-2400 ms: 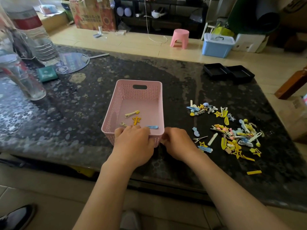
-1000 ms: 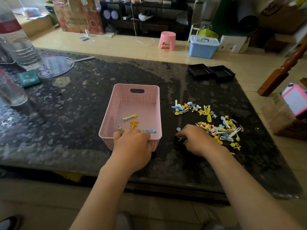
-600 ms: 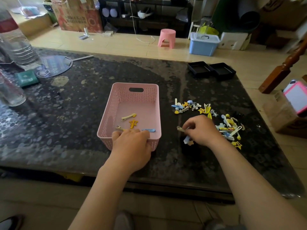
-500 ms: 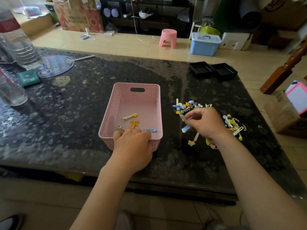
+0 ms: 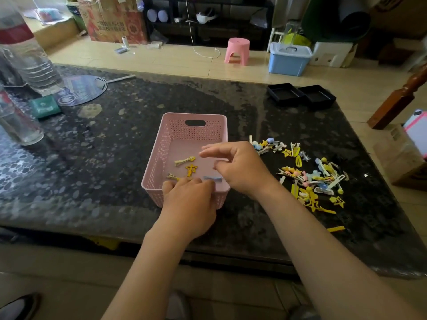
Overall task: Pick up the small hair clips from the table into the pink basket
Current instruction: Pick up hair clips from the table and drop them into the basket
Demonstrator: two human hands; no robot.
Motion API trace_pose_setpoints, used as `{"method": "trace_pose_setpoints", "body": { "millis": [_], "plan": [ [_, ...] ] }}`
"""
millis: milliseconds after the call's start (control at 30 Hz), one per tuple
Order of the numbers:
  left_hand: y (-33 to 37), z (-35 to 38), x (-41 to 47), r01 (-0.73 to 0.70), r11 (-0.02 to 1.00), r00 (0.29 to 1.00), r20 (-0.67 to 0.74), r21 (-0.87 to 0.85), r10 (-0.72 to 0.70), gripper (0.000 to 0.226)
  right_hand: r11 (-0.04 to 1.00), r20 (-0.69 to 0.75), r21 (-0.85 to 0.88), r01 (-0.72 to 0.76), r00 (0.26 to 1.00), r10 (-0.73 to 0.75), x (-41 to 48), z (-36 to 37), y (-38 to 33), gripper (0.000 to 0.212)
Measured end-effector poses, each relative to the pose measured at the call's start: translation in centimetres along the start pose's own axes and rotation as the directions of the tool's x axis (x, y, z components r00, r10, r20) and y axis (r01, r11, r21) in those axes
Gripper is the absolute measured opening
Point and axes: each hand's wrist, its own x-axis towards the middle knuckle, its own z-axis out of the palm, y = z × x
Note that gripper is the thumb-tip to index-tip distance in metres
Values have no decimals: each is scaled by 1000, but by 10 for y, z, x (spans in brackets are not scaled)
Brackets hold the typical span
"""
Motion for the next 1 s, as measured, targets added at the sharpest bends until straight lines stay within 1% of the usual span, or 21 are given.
{"method": "trace_pose_setpoints", "body": {
  "millis": [67,133,167,200,233,267,300,333,367,433,500,600,700,800,900,1000],
  "plan": [
    [0,-1,1,3,1000,1000,4,-11,-3,18,1000,-92,-19,1,996,-3,-1,-12,1,36],
    [1,-2,1,8,1000,1000,17,-22,-7,18,985,-192,-167,-46,981,13,0,-31,12,30],
    [1,-2,1,11,1000,1000,24,-21,-10,19,958,-222,-262,-116,973,58,0,-42,23,32],
    [1,-2,2,15,1000,999,31,-19,-15,19,906,-238,-365,-215,962,132,-1,-54,36,42],
    [1,-2,2,18,1000,999,38,-19,-18,18,817,-248,-475,-328,940,234,-3,-63,50,58],
    [2,-2,2,19,1000,999,45,-21,-18,18,700,-249,-576,-422,906,342,-8,-71,62,77],
    [4,-2,3,17,1000,999,52,-25,-15,18,588,-246,-651,-480,866,435,-14,-77,74,95],
    [6,-2,2,11,1000,998,58,-26,-10,18,507,-239,-696,-508,830,503,-19,-82,84,109],
    [8,-2,2,3,1000,998,58,-26,-2,18,467,-226,-717,-518,807,546,-23,-85,93,117],
    [13,-2,1,-17,1000,999,47,-21,18,18,457,-187,-734,-503,796,576,-28,-88,104,120],
    [19,-1,0,-41,999,998,38,-9,41,16,449,-165,-761,-468,809,564,-29,-90,105,110],
    [27,0,0,-66,998,997,34,0,66,15,434,-170,-802,-411,853,493,-28,-92,102,85],
    [31,3,1,-65,998,997,38,-9,66,14,477,-189,-792,-381,896,401,-30,-92,102,57],
    [30,4,2,-55,998,997,56,-27,56,15,533,-219,-754,-384,912,347,-29,-93,106,37],
    [30,4,2,-59,998,997,51,-30,60,14,575,-235,-714,-399,911,339,-25,-93,108,22],
    [29,5,2,-64,997,997,41,-34,65,11,617,-232,-675,-405,910,343,-22,-96,107,15]
  ]
}}
